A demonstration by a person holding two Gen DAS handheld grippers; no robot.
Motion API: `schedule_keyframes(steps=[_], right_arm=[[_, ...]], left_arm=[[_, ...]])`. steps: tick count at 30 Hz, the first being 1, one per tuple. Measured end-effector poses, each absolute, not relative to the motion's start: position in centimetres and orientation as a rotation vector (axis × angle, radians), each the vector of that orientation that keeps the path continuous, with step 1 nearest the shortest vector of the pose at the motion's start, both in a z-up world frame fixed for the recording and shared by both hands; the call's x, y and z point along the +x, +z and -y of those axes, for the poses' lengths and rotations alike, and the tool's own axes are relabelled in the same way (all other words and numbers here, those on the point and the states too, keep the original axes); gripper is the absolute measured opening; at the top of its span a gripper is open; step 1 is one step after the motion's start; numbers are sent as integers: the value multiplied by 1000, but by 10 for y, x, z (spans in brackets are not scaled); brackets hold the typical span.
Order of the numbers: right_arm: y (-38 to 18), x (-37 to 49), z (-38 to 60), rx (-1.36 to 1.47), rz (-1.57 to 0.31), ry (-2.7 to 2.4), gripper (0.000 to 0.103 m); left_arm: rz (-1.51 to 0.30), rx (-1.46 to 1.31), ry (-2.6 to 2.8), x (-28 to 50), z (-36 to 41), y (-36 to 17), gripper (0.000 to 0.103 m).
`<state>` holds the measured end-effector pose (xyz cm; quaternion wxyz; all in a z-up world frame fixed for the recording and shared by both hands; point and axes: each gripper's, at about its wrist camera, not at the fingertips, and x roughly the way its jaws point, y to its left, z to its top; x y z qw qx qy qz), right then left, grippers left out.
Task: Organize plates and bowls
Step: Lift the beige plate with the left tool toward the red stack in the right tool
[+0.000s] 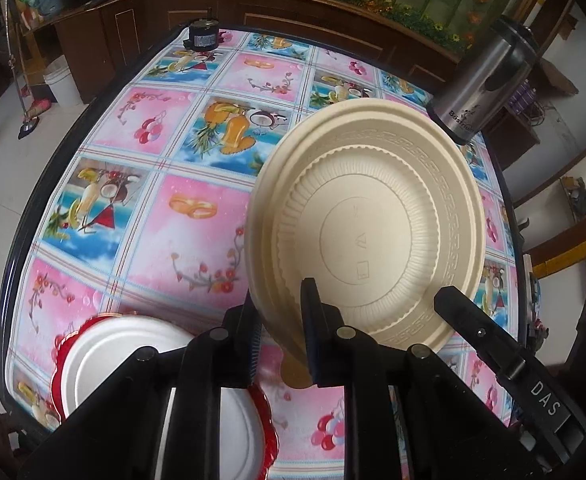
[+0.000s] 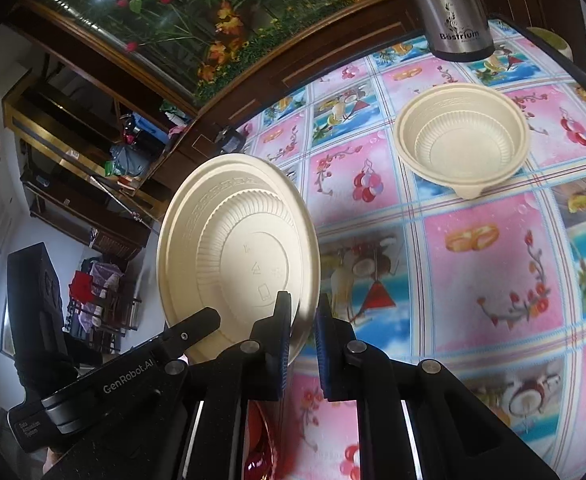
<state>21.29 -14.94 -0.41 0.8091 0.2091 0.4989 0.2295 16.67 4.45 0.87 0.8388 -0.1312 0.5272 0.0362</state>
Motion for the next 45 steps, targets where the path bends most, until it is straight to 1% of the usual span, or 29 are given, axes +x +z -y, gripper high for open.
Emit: schedule_keyframes(steps=[16, 28, 39, 45], right_arm=[[10, 141, 176, 397, -1015, 493, 12], [-3, 99, 186, 377, -1007, 485, 12], [0, 78, 182, 368, -987, 522, 12], [16, 74, 170, 350, -960, 557, 12]], left_arm=[[-1038, -256, 23, 102, -25, 10, 16], [-977, -238, 16, 59, -16, -6, 16], [-918, -267, 24, 33, -27, 0, 16], [-885, -292, 33, 27, -44, 15, 16]])
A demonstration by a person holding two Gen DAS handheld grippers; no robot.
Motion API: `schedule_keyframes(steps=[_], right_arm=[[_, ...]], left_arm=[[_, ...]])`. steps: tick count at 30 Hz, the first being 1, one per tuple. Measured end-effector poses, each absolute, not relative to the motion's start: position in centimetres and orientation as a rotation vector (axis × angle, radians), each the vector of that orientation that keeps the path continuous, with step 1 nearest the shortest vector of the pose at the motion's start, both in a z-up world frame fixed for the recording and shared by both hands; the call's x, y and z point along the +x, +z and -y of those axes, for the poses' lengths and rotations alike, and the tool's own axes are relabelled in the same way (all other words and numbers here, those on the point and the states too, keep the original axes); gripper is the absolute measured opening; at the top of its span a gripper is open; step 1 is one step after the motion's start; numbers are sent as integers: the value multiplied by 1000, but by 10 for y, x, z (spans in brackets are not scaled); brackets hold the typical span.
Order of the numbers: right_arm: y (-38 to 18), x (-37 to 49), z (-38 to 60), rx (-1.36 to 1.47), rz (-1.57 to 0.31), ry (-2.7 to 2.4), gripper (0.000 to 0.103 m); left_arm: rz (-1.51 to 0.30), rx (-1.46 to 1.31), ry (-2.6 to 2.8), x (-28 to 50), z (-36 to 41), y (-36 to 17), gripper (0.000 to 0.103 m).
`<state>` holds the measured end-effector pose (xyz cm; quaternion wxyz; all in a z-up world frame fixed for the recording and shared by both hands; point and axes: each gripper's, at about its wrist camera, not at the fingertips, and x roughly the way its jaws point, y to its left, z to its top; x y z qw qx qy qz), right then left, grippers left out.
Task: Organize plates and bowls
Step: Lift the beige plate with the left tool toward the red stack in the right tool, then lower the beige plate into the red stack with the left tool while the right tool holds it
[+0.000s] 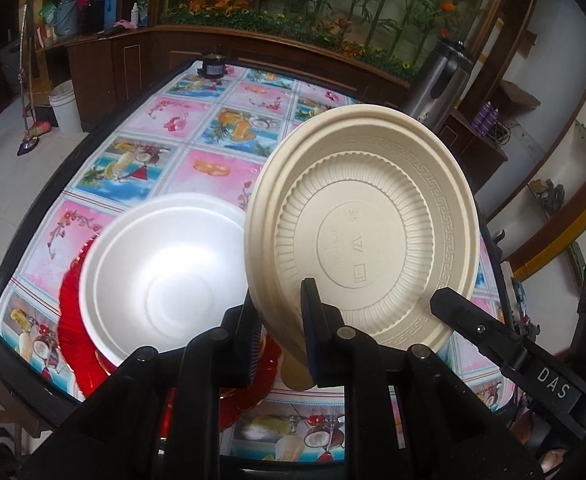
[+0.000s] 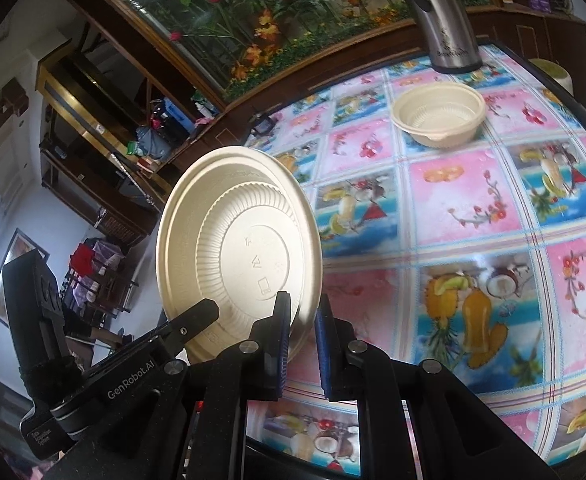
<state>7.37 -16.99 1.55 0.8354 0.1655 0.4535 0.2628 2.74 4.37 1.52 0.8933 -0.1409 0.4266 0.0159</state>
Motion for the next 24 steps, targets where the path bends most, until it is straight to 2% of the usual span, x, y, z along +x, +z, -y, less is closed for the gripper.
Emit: schedule_keyframes(steps=[8, 24], right_arm=[[38, 73, 139, 302, -931, 617, 12], [27, 66, 77, 223, -997, 732, 12]], left_arm=[[-841, -318, 87, 16, -71, 27, 16], [-839, -369, 194, -12, -121, 12, 17]])
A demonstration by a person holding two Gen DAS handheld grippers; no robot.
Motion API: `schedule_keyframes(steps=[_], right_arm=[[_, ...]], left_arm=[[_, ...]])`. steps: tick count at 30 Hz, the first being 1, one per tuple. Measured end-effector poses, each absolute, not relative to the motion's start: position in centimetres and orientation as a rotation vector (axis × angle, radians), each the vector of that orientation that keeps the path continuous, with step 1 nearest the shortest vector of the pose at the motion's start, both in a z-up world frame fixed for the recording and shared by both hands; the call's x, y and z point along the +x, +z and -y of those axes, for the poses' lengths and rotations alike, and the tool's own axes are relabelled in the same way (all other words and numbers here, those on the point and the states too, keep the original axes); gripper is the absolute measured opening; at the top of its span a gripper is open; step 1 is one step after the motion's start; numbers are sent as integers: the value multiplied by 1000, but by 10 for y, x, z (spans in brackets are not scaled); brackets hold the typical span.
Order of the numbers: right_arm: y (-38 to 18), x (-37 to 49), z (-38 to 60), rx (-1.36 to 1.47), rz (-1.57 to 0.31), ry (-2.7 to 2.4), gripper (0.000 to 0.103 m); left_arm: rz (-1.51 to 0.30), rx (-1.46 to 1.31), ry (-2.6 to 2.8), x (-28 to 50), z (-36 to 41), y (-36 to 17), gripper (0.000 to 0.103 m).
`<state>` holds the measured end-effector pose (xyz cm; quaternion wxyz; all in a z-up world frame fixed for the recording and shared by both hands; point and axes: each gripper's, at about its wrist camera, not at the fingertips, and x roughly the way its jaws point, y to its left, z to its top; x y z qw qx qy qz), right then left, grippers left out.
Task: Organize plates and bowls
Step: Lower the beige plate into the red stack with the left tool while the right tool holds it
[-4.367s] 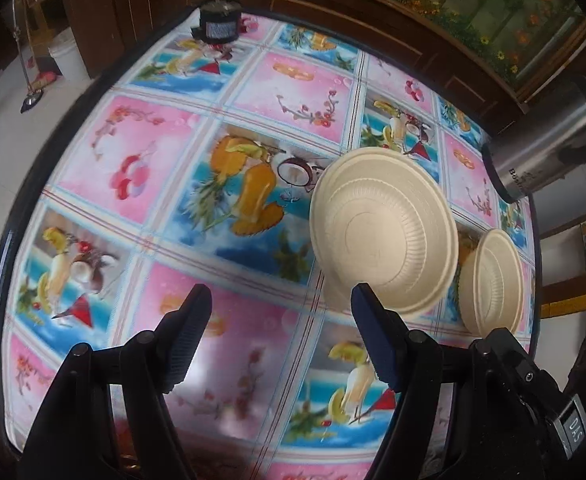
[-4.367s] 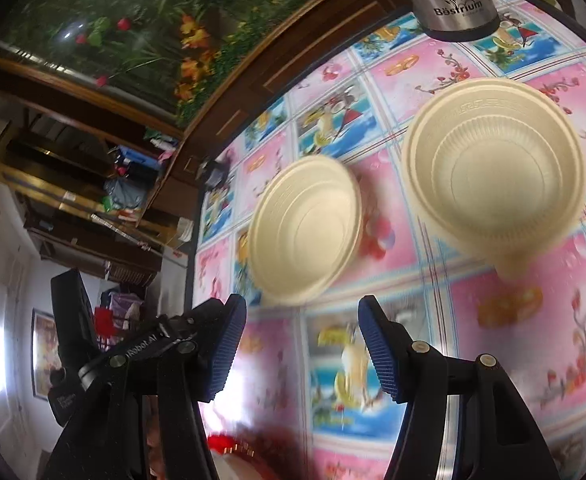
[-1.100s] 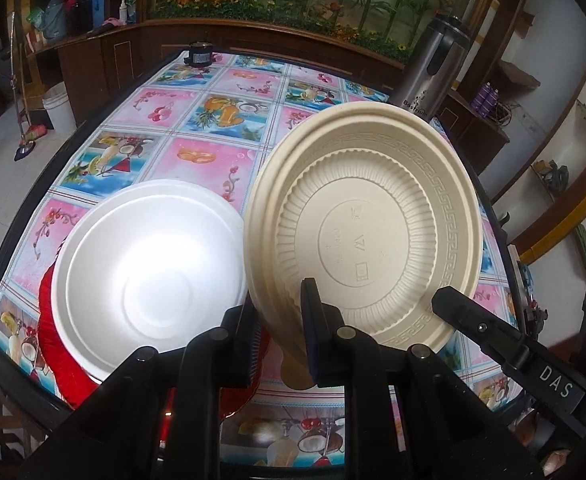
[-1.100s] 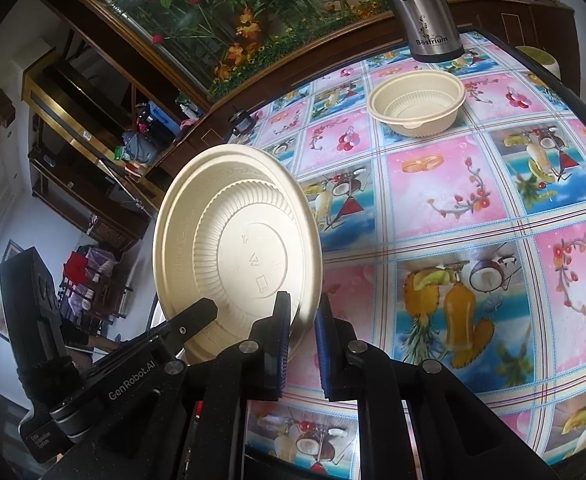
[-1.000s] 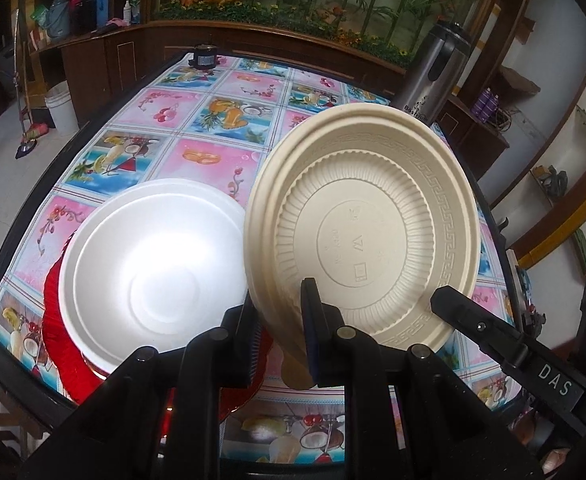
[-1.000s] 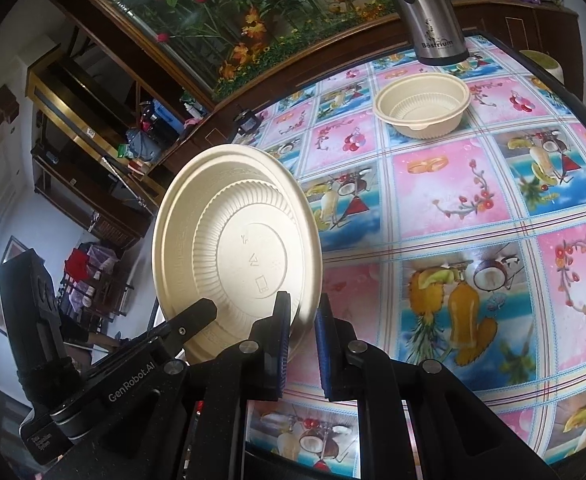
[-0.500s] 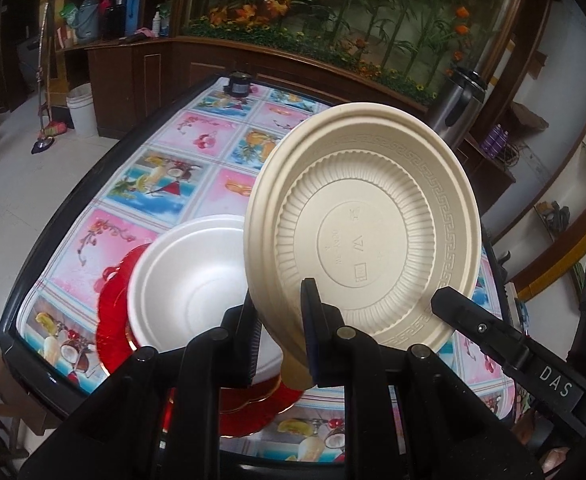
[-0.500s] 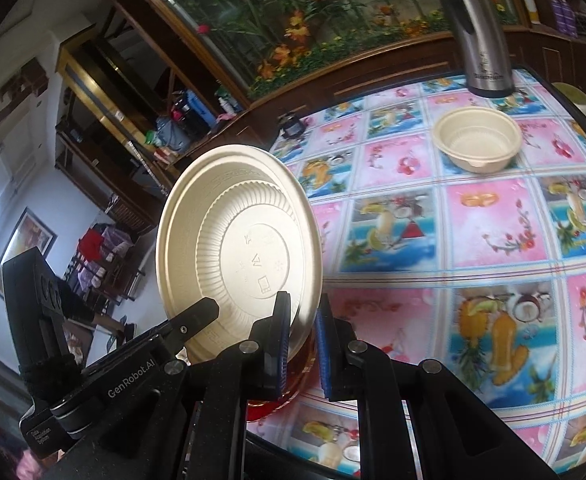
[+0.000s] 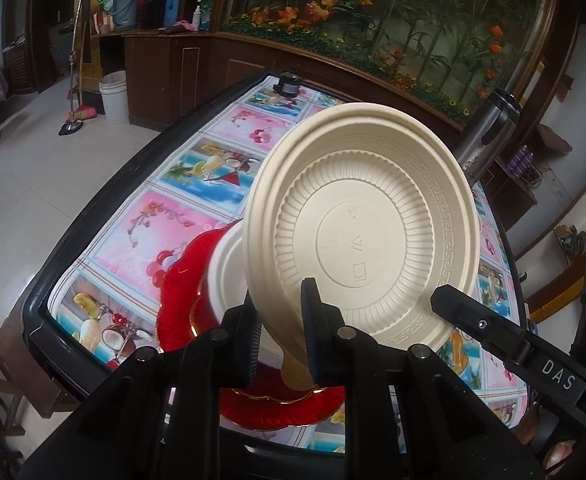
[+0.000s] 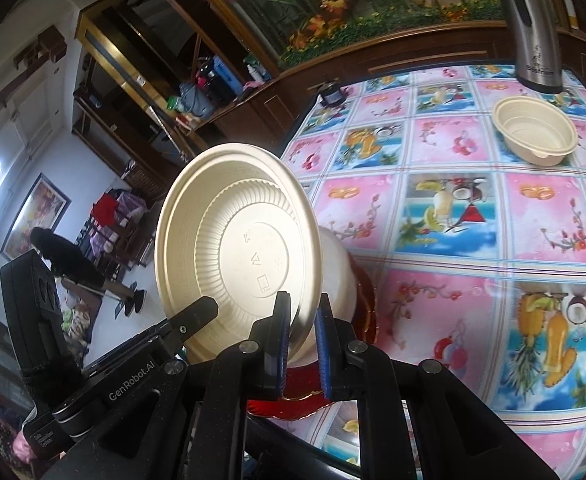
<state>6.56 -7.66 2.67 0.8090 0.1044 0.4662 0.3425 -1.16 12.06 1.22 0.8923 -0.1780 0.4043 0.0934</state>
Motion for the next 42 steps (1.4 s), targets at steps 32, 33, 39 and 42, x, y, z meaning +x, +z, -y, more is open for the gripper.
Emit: schedule_keyframes(steps=[32, 33, 39, 42], right_arm=[[0, 67, 50, 196, -1120, 746, 12], [0, 68, 50, 195, -1122, 745, 12], [-3, 69, 50, 197, -1138, 743, 12], [-5, 70, 49, 195, -1145, 741, 12]], left_arm=[[-922, -395, 203, -13, -142, -12, 17], [-924, -397, 203, -13, -142, -12, 17], [-936, -398, 200, -12, -143, -15, 17], [-952, -405, 197, -11, -144, -18, 17]])
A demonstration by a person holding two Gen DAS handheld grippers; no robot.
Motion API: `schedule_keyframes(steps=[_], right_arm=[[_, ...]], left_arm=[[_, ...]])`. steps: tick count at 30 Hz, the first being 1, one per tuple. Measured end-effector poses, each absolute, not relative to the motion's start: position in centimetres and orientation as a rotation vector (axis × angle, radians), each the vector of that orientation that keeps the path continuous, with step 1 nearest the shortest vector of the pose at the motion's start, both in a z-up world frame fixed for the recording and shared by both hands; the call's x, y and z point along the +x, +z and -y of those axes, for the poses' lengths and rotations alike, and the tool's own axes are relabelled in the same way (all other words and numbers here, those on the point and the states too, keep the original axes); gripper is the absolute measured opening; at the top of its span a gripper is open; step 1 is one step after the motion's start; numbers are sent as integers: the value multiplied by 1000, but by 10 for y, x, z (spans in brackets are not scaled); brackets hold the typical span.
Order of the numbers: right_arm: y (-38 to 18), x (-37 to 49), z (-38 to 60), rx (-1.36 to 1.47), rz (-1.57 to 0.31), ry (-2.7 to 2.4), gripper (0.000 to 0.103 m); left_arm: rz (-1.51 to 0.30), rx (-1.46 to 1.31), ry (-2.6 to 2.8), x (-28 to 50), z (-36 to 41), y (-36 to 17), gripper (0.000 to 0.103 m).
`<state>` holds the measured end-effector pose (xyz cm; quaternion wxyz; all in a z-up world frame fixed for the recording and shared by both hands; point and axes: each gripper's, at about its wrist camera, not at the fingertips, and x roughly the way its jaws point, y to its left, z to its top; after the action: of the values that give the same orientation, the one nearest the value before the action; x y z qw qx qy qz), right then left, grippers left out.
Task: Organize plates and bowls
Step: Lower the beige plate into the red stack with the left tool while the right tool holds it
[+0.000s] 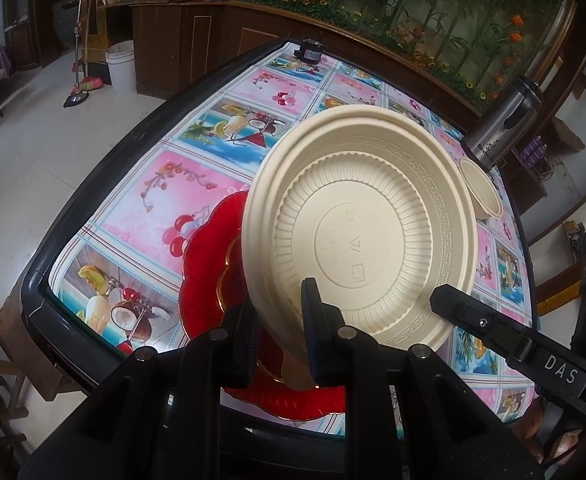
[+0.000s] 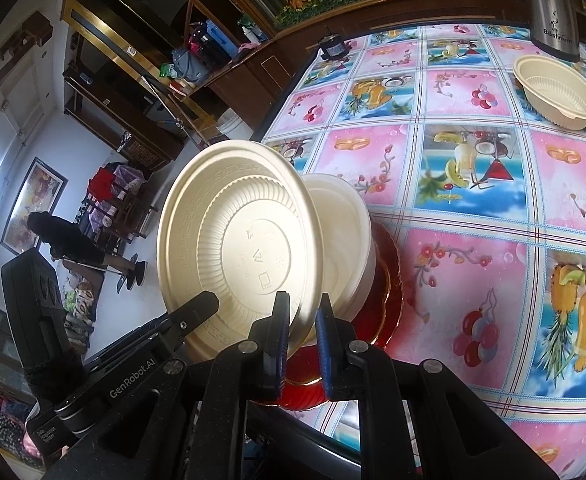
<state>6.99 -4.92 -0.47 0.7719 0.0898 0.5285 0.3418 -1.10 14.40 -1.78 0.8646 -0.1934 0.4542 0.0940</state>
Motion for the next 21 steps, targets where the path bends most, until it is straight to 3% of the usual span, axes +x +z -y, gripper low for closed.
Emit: schedule_keyframes(steps=[15, 21], right_arm=[[-15, 79, 50, 237, -1197, 734, 18], [-11, 82, 54, 265, -1188, 732, 33]], left_arm=[[-1026, -451, 189, 1, -151, -30, 21], [-1018, -476, 192, 3, -157, -25, 26]])
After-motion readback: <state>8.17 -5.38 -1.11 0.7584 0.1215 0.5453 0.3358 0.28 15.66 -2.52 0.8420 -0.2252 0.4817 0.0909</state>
